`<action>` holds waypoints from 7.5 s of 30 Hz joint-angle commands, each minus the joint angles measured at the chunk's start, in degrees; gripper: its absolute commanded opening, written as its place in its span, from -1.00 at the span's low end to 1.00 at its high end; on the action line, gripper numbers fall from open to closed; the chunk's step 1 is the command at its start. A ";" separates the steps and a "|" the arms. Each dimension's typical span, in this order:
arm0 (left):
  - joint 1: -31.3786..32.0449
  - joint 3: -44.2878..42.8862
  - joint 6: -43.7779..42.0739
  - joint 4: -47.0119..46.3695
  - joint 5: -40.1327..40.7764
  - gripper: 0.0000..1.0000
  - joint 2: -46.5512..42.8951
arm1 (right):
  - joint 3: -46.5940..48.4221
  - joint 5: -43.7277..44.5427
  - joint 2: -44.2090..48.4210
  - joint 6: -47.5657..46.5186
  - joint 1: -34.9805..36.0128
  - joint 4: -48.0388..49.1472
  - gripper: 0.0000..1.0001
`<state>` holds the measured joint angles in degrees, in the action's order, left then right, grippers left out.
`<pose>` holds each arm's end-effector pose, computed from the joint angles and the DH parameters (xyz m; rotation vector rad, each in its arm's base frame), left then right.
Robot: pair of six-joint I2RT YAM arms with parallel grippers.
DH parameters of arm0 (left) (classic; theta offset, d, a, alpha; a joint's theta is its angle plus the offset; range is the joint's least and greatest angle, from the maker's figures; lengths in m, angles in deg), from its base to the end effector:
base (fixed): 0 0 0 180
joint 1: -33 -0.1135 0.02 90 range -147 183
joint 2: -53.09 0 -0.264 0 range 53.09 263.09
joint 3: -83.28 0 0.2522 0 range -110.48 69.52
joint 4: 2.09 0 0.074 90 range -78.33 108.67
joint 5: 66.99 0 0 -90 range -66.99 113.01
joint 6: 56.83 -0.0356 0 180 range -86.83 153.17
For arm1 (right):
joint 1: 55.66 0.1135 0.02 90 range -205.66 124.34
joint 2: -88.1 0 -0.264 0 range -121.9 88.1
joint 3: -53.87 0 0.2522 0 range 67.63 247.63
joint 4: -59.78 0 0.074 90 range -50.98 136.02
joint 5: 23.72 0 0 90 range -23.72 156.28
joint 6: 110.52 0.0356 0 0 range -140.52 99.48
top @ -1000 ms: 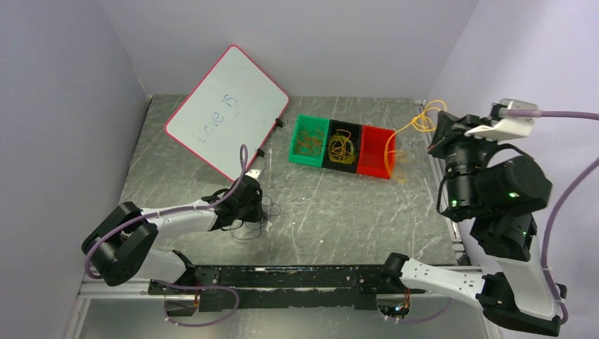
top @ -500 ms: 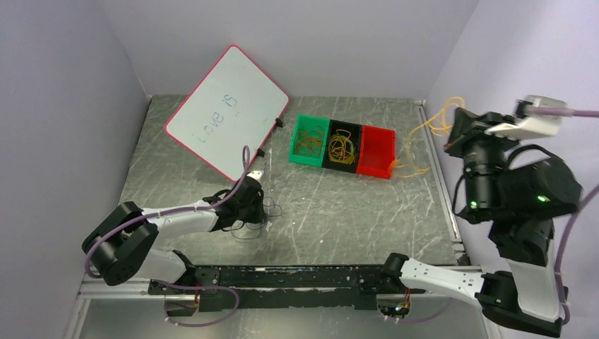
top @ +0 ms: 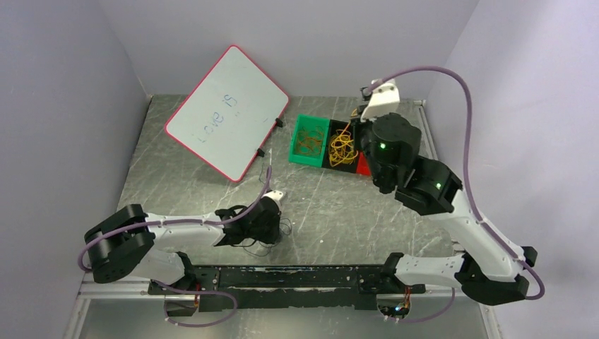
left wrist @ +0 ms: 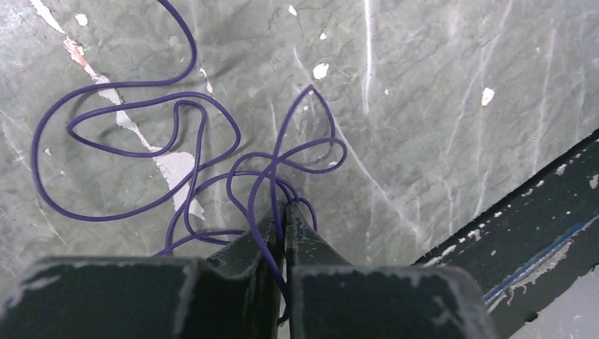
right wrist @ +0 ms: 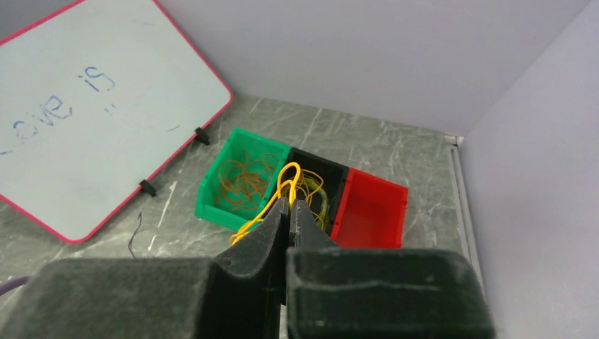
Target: Untangle the cables
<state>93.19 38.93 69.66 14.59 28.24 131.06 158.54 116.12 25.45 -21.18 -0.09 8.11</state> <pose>0.1246 -0.2109 0.1479 0.4822 2.5027 -0.6099 0.1252 0.1345 0.5006 -0.1958 1.6678 -0.0360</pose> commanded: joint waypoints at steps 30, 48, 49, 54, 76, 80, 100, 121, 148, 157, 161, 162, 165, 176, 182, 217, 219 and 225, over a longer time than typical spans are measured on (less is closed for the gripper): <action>0.81 -2.33 3.76 8.26 9.59 -0.45 -9.31 | 0.61 -35.73 -21.68 1.01 -36.99 18.34 -1.00; 0.82 -1.93 3.72 8.64 9.78 -0.48 -8.74 | -10.00 -45.10 -20.19 7.55 -37.60 17.18 -1.00; 0.80 -1.93 3.70 8.55 9.72 -0.48 -8.58 | -10.54 -45.12 -20.08 7.91 -37.56 17.09 -1.00; 0.81 -2.57 3.52 8.41 9.36 -0.50 -7.69 | -12.03 -42.69 -21.61 8.40 -37.64 16.01 -1.00; 0.81 -2.43 3.70 10.79 10.37 -0.44 -10.65 | -10.84 -36.57 -35.58 7.85 -39.57 20.93 -1.00; 0.81 -2.55 3.64 11.23 10.58 -0.34 -11.85 | -11.17 -38.82 -38.55 8.34 -39.57 20.97 -1.00; 0.81 -2.02 5.06 13.82 12.80 0.00 -18.48 | -10.45 -40.10 -49.78 7.46 -39.49 21.89 -1.00; 0.73 -1.77 6.49 15.28 15.34 0.18 -23.41 | -7.45 -42.50 -37.48 7.13 -39.20 17.95 -0.14; -20.31 0.28 -2.27 14.38 1.97 0.28 -37.60 | -28.07 -41.06 -9.69 18.04 -17.16 17.88 0.01; -20.29 1.76 -0.87 13.96 3.44 0.25 -40.25 | -34.46 -59.11 -13.39 13.64 -9.49 23.84 0.01; -20.31 1.57 -1.14 14.50 3.53 0.24 -40.19 | -37.36 -66.12 -16.81 9.31 -8.66 30.22 0.01; -20.30 1.57 -1.28 14.67 3.60 0.24 -40.06 | -37.73 -67.47 -18.05 8.19 -8.34 31.68 0.01; -20.33 1.71 -1.06 15.48 4.22 0.24 -40.11 | -38.07 -70.03 -21.26 4.27 -7.82 34.68 0.02; -20.32 2.17 0.49 16.68 4.30 0.24 -40.64 | -36.05 -76.93 -29.42 -7.28 -7.08 39.93 0.04; -20.28 2.03 0.70 17.04 4.90 0.24 -41.60 | -35.01 -76.76 -33.22 -8.46 -6.04 40.56 0.02; -20.37 2.20 -0.39 17.96 4.66 0.24 -43.85 | -32.03 -62.52 -29.48 -1.74 -5.74 40.37 -1.00; -20.32 2.03 -1.01 16.99 4.23 0.25 -44.02 | -31.39 -59.88 -27.22 1.61 -5.68 38.74 -1.00; -20.35 1.63 -4.57 10.55 -0.93 0.25 -43.30 | -32.88 -50.97 -19.13 13.91 -5.74 38.27 -1.00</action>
<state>73.25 40.87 68.48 31.25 31.52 87.61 125.93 57.89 1.36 -16.72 -6.07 46.80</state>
